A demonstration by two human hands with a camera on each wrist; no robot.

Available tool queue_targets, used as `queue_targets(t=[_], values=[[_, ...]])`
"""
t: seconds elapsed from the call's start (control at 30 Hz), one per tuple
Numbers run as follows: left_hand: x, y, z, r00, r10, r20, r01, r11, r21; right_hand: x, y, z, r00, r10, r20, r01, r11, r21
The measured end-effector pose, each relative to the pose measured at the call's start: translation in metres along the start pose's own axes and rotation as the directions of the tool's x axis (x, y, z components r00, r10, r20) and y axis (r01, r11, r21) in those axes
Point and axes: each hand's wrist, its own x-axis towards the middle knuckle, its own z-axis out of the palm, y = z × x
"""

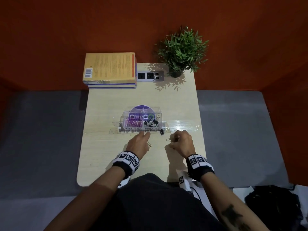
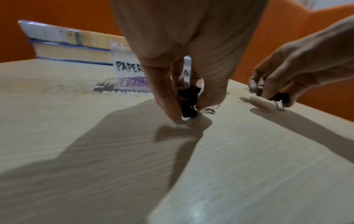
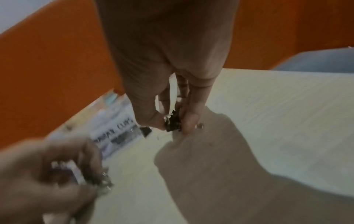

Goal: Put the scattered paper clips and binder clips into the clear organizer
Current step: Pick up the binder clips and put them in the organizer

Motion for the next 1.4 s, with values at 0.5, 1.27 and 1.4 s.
queue_targets(t=[0.5, 1.27, 1.4], values=[[-0.019, -0.01, -0.039, 0.983, 0.011, -0.181, -0.062, 0.959, -0.276, 0.041, -0.115, -0.008, 0.953, -0.301, 0.011, 0.301, 0.953, -0.013], [-0.023, -0.012, -0.009, 1.0, 0.012, -0.001, -0.011, 0.986, 0.169, 0.003, -0.021, 0.03, 0.94, -0.334, 0.074, 0.332, 0.842, -0.425], [-0.029, -0.018, 0.007, 0.985, 0.145, 0.09, -0.164, 0.954, 0.253, -0.005, -0.012, 0.031, 0.911, -0.387, 0.139, 0.404, 0.78, -0.479]])
